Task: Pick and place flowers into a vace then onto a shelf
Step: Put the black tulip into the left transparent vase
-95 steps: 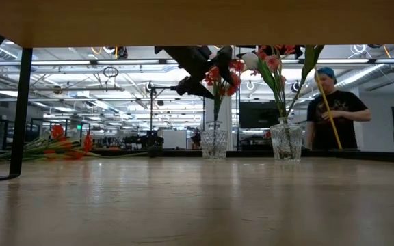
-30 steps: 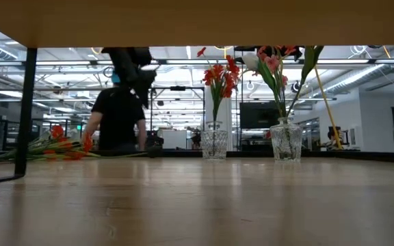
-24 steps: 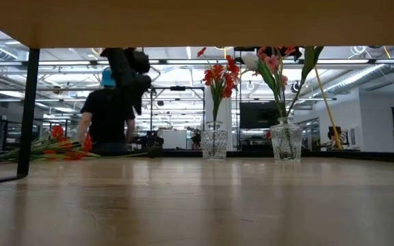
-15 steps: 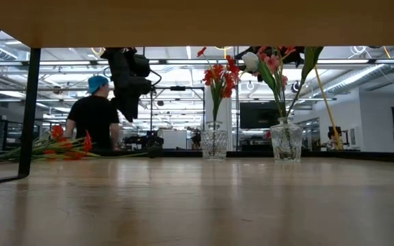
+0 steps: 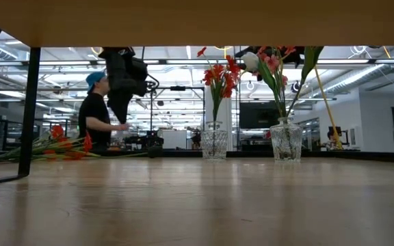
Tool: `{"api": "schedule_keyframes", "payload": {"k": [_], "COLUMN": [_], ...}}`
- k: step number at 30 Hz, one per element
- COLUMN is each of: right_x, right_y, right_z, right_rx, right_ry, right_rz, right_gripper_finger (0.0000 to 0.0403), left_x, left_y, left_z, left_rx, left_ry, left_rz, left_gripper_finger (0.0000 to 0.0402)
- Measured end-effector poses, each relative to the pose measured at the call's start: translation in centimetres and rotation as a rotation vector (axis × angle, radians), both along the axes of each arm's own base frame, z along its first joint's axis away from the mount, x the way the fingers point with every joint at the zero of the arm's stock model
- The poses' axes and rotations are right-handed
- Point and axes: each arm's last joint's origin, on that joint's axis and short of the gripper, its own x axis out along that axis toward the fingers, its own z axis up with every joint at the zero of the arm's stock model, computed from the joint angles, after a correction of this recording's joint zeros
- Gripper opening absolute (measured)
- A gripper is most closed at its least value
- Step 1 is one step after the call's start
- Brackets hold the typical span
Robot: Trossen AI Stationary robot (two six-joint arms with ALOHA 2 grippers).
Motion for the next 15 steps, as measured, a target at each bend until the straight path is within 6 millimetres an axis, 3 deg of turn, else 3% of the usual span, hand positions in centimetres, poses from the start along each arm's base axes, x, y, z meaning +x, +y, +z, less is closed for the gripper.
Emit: {"api": "schedule_keyframes", "payload": {"k": [4, 12, 15], "right_x": [0.0, 0.2, 0.2], "right_y": [0.0, 0.1, 0.1], "right_z": [0.2, 0.3, 0.3], "right_rx": [0.005, 0.018, 0.018], "right_ry": [-0.016, -0.022, -0.022], "right_rz": [0.000, 0.008, 0.009], "right_gripper_finger": [0.0226, 0.0226, 0.0226], "left_x": [0.1, 1.4, 1.9], "left_y": [0.0, 0.8, 0.9], "left_z": [-0.4, -4.8, -4.8], "left_rx": [-0.029, -0.072, -0.041], "left_ry": [-0.021, 0.123, 0.088], "left_rz": [-0.050, -0.105, -0.139], "left_gripper_finger": [0.0092, 0.0073, 0.0072]}}
